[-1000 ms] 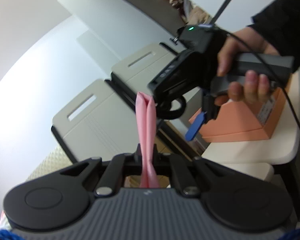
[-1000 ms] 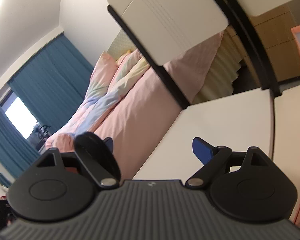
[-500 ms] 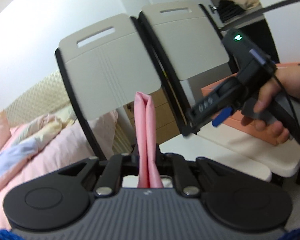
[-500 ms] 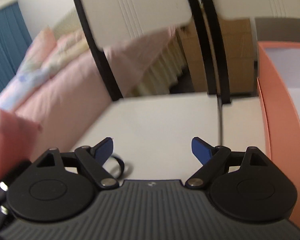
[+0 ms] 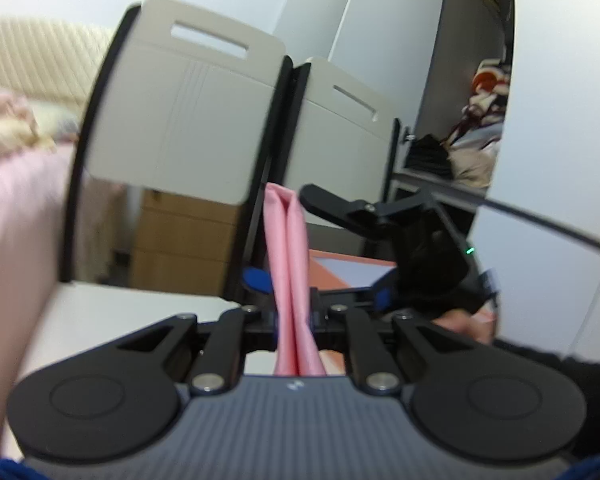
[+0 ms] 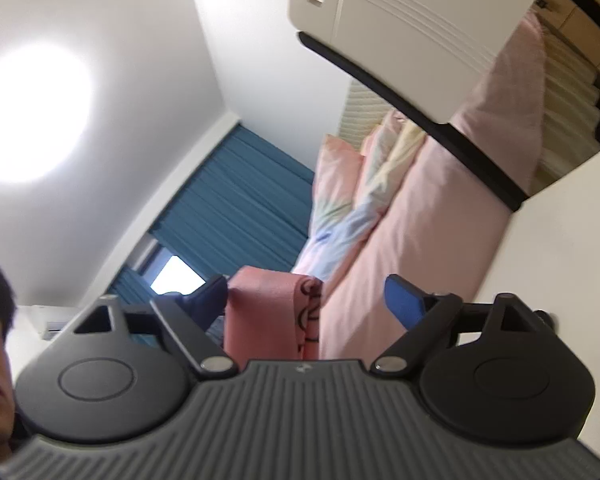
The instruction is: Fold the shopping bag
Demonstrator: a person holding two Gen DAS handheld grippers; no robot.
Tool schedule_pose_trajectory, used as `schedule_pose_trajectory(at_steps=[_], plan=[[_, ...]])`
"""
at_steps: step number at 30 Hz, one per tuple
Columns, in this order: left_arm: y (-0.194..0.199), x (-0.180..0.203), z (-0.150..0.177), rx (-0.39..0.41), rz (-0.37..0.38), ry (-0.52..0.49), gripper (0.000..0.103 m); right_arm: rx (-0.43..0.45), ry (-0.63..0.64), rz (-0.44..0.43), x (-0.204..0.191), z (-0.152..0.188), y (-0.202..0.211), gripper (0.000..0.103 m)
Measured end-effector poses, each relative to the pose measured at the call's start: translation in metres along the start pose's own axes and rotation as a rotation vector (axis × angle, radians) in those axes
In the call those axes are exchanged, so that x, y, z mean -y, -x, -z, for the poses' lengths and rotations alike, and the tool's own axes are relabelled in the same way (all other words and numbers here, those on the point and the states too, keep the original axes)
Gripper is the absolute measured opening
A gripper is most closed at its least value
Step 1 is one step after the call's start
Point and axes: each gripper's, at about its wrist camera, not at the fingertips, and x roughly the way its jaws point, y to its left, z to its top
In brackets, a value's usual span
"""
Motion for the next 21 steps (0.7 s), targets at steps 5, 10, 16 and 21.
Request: schedule_pose_trajectory(at_steps=[5, 10, 16, 21], plan=[[-0.006, -0.023, 0.001, -0.061, 0.098, 0.142, 0.03, -0.012, 0.089, -0.062, -0.017, 0.0, 0.005, 0.028], [-0.01, -0.045, -0.002, -0.075, 0.227, 0.268, 0.036, -0.016, 0.193, -0.133, -0.04, 0.002, 0.013, 0.023], [-0.01, -0.046, 0.001, -0.076, 0.338, 0.305, 0.013, -0.028, 0.186, -0.207, -0.045, 0.004, 0.02, 0.023], [-0.017, -0.035, 0.0, -0.08, 0.248, 0.24, 0.008, -0.069, 0.202, -0.156, -0.04, 0.005, 0.013, 0.048]])
